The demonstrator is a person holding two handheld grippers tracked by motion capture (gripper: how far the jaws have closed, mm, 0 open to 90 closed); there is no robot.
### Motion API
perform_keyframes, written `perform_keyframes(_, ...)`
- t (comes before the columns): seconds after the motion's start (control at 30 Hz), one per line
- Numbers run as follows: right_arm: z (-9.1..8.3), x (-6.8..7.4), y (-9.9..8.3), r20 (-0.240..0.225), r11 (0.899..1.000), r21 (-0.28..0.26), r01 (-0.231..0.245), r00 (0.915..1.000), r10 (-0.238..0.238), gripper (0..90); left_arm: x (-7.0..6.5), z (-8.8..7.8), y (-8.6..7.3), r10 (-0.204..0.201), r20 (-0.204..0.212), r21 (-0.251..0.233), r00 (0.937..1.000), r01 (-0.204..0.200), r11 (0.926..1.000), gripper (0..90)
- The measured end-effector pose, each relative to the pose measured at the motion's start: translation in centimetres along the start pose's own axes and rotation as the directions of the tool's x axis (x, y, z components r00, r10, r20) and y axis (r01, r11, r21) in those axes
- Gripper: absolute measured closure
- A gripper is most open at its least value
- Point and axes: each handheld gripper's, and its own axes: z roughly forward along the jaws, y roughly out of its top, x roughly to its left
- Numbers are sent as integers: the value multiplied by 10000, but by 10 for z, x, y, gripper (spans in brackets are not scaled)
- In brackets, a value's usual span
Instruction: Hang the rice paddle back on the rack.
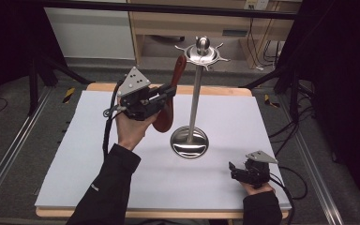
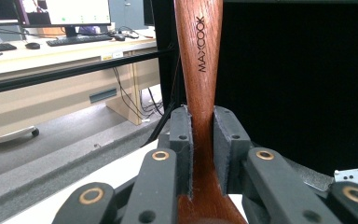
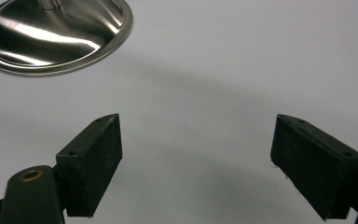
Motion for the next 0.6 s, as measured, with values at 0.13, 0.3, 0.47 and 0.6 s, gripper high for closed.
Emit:
perform_keyframes(0.13, 0, 0, 0, 0, 10000, 14, 5, 10000, -5, 167, 0, 2, -1, 6, -18, -21, 10000, -6, 10000, 780)
perform_keyframes(0.3, 0, 0, 0, -33, 10000, 34, -28, 10000, 28, 167, 0, 5, -1, -13, -10, 3, 10000, 13, 10000, 779)
perform_keyframes(0.47, 0, 0, 0, -57, 10000, 63, -37, 10000, 37, 166, -1, 8, -1, 102, -112, 43, 9999, -101, 9999, 779)
perform_keyframes(0.6, 1, 1, 0, -84, 9999, 94, -44, 10000, 45, 167, -1, 11, -1, 138, -132, 125, 9998, -136, 9998, 778)
